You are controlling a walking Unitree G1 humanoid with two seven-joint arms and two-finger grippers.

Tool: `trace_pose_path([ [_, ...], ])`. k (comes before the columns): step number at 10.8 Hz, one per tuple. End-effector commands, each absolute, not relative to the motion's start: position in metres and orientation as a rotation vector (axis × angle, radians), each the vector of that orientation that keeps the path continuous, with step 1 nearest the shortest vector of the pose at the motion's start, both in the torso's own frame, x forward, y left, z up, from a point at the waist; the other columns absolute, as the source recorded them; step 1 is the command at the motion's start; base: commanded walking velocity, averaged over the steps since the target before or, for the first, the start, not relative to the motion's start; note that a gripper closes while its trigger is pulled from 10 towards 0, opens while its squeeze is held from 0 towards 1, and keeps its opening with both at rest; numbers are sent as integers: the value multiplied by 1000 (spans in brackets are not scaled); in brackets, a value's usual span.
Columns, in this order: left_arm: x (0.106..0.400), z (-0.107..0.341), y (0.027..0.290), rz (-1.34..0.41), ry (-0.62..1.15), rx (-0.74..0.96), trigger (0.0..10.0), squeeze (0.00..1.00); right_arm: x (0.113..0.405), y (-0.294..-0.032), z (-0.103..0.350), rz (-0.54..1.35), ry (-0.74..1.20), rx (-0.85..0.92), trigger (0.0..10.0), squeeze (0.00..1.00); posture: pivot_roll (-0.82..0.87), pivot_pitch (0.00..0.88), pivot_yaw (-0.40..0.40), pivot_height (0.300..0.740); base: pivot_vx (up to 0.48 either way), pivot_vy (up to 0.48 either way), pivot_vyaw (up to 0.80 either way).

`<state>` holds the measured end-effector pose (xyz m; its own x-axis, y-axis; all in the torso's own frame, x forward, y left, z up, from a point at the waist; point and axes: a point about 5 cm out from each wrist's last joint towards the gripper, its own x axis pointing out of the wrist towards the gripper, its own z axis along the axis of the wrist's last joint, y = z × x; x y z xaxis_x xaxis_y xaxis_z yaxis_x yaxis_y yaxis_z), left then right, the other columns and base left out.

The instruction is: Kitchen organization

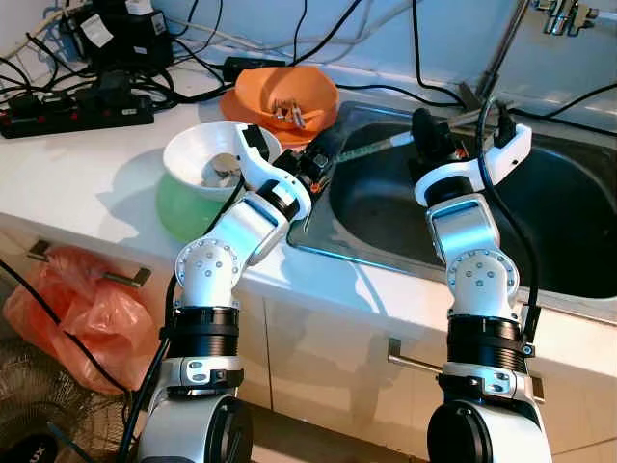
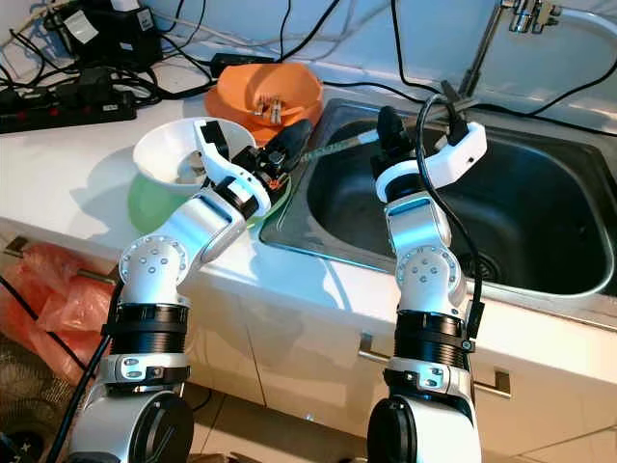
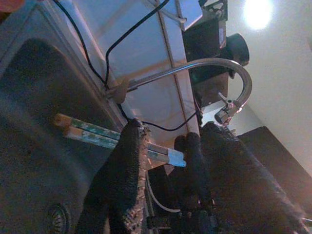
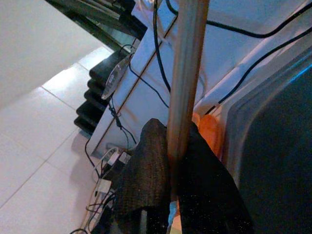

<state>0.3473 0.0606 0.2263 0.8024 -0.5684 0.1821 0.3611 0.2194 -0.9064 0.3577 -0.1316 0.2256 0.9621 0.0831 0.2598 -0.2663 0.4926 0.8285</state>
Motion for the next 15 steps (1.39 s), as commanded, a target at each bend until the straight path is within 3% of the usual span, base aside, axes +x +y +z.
trace_pose_path([
  [1,344,232,50,-683,198,-1188,10000,1000,360,-133,232,197,-214,1034,0,0,90,42,-27,740,0,0,0],
  [4,341,243,52,-711,148,-1055,10000,1000,362,-137,232,161,-226,1002,0,0,90,38,-28,740,0,0,0],
  [5,335,244,52,-732,125,-898,10000,1000,365,-148,225,83,-221,869,0,0,96,37,-29,740,0,0,0],
  [8,330,243,52,-739,98,-672,10000,1000,369,-165,211,-43,-186,532,0,0,100,38,-28,740,0,0,0],
  [10,324,240,48,-767,55,-392,10000,1000,372,-189,198,-100,-155,55,0,0,103,39,-27,740,0,0,0],
  [12,317,231,41,-826,69,-143,10000,1000,375,-197,176,-49,-32,-14,0,0,107,40,-29,740,0,0,0],
  [13,313,227,38,-874,84,-35,10000,0,375,-198,171,-30,-15,-68,0,0,112,41,-29,740,0,0,0],
  [14,308,223,36,-922,118,29,10000,0,377,-197,168,-18,-1,-94,0,0,114,43,-29,740,0,0,0],
  [15,304,218,37,-950,143,84,10000,0,378,-196,164,-2,14,-127,4235,0,121,43,-29,740,0,0,0],
])
